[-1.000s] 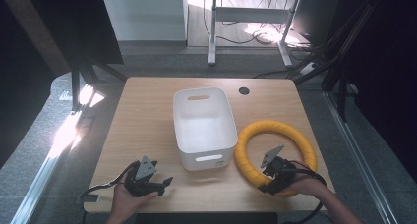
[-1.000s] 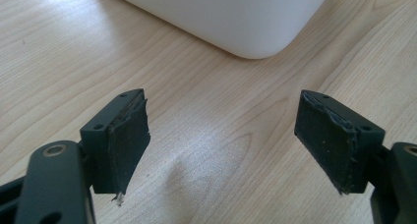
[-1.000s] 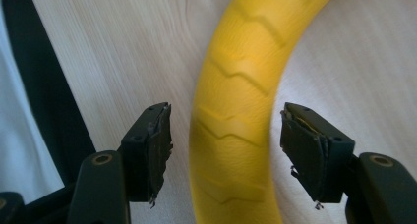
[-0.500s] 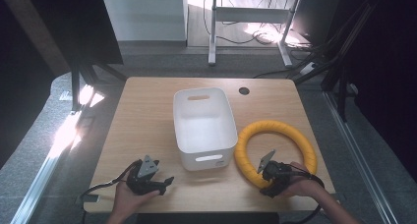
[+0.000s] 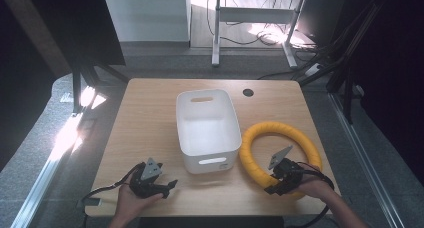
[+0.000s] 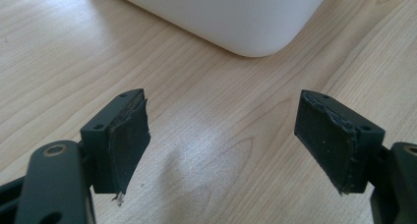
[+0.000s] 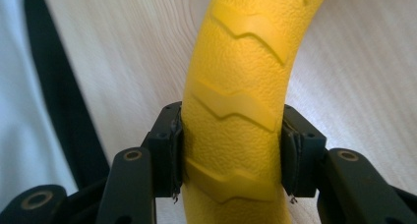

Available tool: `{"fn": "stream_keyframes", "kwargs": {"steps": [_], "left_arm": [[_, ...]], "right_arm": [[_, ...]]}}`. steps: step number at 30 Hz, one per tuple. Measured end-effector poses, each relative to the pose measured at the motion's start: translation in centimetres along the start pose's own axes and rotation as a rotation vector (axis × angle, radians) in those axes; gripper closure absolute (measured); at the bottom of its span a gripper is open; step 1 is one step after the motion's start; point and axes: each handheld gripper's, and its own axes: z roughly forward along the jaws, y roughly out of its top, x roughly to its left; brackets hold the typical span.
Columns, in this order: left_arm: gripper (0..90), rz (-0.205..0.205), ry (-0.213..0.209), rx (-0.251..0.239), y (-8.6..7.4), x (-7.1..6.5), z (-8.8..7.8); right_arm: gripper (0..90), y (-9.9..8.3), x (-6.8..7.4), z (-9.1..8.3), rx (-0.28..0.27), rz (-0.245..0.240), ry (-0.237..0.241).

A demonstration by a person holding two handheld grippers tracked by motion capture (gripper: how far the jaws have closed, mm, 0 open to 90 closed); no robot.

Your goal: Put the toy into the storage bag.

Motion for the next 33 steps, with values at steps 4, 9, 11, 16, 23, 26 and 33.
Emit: {"fn": "stream_keyframes", "kwargs": {"steps": [4, 9, 11, 16, 23, 26, 33], "left_arm": [[20.8, 0.002, 0.002, 0.001, 0.0, 0.0, 0.0], [20.8, 0.004, 0.004, 0.0, 0.0, 0.0, 0.1], [20.8, 0.006, 0.003, 0.002, 0.0, 0.0, 0.1], [20.8, 0.008, 0.005, 0.003, 0.0, 0.0, 0.2], [20.8, 0.008, 0.008, 0.001, 0.0, 0.0, 0.2], [20.8, 0.01, 0.009, 0.003, -0.1, 0.0, 0.3], [20.8, 0.006, 0.014, -0.002, 0.0, 0.1, 0.2]], "right_arm": [[51.0, -0.5, -0.1, -1.5, -0.098, 0.025, 0.038], [51.0, -1.1, -0.2, -2.5, -0.185, 0.038, 0.065], [51.0, -1.3, -0.3, -2.9, -0.214, 0.048, 0.075], [50.9, -1.6, -0.6, -3.9, -0.291, 0.072, 0.095], [50.9, -2.2, -1.0, -4.7, -0.39, 0.102, 0.101], [50.9, -2.4, -1.1, -5.0, -0.428, 0.112, 0.102], [50.9, -2.9, -1.3, -5.6, -0.493, 0.134, 0.102]]}}
